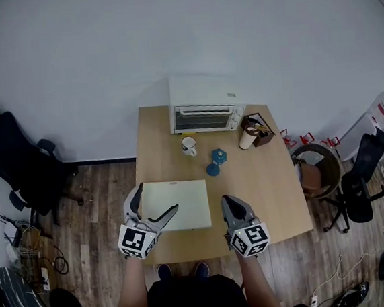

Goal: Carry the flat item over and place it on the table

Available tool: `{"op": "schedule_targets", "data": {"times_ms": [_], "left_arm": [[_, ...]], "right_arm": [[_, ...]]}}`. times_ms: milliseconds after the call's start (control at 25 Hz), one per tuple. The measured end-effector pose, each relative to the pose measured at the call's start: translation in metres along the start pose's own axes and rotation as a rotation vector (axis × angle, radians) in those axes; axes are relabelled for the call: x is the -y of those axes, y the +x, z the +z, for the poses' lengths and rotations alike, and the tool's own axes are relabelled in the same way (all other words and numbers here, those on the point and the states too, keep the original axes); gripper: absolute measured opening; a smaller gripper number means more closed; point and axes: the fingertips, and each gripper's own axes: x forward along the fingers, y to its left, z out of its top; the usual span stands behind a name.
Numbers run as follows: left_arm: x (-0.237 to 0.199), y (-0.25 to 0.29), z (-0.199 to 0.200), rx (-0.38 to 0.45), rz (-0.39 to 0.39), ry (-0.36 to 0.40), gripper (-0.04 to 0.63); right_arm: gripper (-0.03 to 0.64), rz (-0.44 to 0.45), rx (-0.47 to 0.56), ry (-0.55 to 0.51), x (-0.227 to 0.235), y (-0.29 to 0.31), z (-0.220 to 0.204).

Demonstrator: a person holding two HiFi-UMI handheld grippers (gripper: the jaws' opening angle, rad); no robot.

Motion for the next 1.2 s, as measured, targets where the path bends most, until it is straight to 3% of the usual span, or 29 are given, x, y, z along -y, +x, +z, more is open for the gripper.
{"op": "schedule_targets", "data": {"times_ms": [160,320,400,480,520,1000,1200], "left_arm": [[-0.007,-0.007,-0.006,0.003,0.049,-0.027,0.427],[-0.016,-0.016,-0.002,0.023,0.108,-0.02,0.191],[-0.019,-0.018,0.001,0.034,0.134,-0.009,0.131],[-0.022,-0.02,0.003,0.042,0.156,-0.001,0.015],[-0.022,-0.02,0.003,0.037,0.159,0.004,-0.003],[-0.014,-0.019,0.002,0.023,0.131,0.048,-0.002],[-0.015,-0.019,0.006,0.025,0.129,0.018,0.0]], "right_arm": [[-0.002,0.007,0.003,-0.004,-0.002,0.001,0.002],[-0.002,0.011,0.006,0.016,0.0,0.001,0.001],[-0.002,0.017,0.01,0.035,0.001,0.002,0.001],[-0.002,0.018,0.009,0.029,0.001,0.004,0.001],[-0.002,0.019,0.008,0.025,0.0,0.004,0.001],[0.0,0.031,-0.002,-0.021,-0.004,0.007,0.003],[0.002,0.034,-0.011,-0.03,-0.005,0.008,0.001]]}}
